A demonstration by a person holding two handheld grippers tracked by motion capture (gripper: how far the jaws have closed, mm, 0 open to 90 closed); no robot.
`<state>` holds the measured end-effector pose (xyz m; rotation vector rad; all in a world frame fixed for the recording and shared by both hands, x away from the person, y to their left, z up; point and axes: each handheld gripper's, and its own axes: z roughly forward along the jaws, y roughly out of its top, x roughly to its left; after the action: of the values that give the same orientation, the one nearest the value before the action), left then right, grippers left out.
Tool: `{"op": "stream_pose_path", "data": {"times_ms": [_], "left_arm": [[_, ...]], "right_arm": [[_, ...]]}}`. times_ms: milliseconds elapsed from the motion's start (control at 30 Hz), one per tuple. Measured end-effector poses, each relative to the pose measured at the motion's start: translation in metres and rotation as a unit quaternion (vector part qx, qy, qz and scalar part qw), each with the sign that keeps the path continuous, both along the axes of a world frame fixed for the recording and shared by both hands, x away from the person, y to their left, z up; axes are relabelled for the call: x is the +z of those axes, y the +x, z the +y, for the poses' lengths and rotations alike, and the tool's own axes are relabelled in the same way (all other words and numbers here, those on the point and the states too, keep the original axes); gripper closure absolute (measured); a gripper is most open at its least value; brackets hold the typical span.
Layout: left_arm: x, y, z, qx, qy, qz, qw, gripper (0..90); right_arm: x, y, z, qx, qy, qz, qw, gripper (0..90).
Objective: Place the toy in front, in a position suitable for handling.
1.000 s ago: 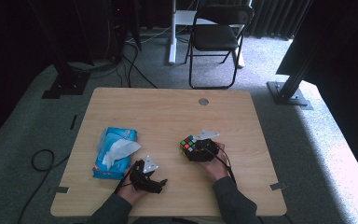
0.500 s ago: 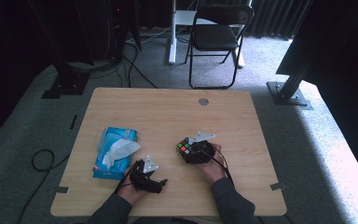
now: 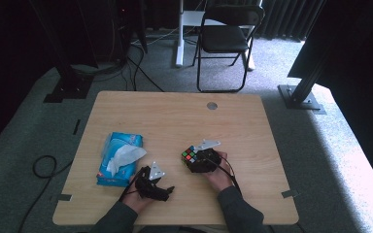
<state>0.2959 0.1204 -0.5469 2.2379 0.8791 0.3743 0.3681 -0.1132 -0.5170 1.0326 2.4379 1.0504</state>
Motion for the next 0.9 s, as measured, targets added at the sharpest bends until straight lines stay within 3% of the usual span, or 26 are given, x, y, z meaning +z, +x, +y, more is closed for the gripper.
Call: {"op": "stream_pose_path", "data": {"times_ms": [433,600,900], "left_arm": [[0.0,0.0,0.0,0.0,0.0,0.0,1.0,8.8],[0.0,0.0,0.0,0.0,0.0,0.0,1.0,8.8],[-0.0001,-0.0004,-0.0002,0.003,0.0,-0.001,1.0,8.9]], "right_arm": [[-0.0006,-0.0007,0.001,0.006,0.003,0.004,1.0,33.3],[0.0032,-0.0019,-0.0016,0.014,0.019,0.002,0.9997,28.4],[0.0058,-0.0047,-0.0053,0.011,0.025,-0.003,0.9996,24.2]]}}
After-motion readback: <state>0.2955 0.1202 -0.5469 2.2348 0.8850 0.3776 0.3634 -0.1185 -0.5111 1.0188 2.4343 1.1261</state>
